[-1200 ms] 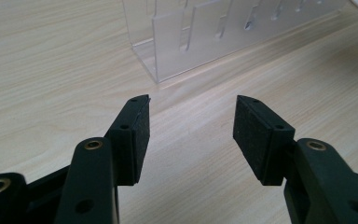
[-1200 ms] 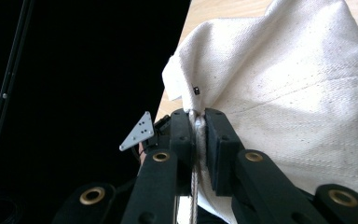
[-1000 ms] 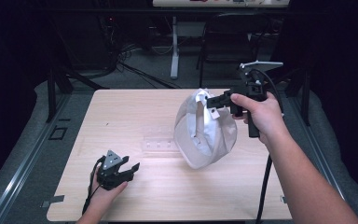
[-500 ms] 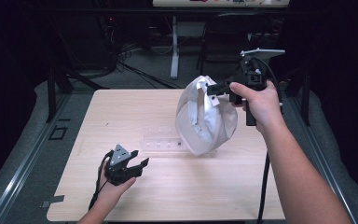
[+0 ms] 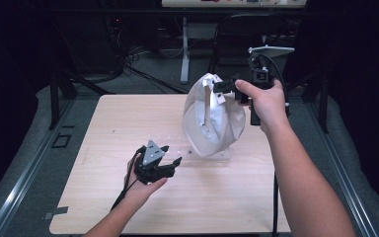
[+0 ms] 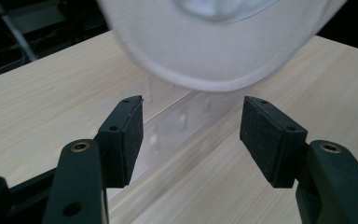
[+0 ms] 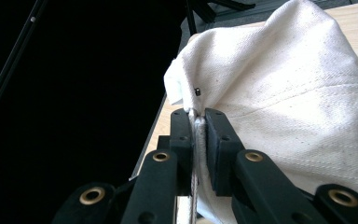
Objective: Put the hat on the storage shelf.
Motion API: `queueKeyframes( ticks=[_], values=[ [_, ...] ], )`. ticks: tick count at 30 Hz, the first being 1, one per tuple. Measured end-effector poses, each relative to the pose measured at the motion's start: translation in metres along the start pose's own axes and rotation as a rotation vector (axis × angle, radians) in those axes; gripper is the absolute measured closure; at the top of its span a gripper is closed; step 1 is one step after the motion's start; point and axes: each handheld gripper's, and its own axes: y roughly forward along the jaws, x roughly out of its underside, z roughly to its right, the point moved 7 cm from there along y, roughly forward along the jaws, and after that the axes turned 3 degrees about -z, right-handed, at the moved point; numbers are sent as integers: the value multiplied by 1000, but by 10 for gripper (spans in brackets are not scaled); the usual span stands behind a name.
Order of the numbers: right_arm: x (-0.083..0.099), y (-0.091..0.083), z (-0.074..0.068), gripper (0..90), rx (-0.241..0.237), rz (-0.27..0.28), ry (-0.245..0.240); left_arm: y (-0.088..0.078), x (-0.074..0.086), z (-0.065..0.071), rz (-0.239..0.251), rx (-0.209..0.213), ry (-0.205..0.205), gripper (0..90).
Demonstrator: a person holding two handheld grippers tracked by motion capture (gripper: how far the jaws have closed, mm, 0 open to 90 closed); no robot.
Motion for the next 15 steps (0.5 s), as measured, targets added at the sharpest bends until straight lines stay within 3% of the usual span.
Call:
queueKeyframes(
  ticks=[6, 13, 15],
  values=[
    [-3, 7, -2, 825, -1, 17, 12, 19, -17, 28, -19, 14, 98, 398],
    [-6, 9, -5, 825, -7, 29, 21, 42, -25, 41, -67, -24, 125, 394],
    [-6, 10, -6, 825, -9, 32, 21, 50, -25, 42, -89, -62, 135, 397]
  ],
)
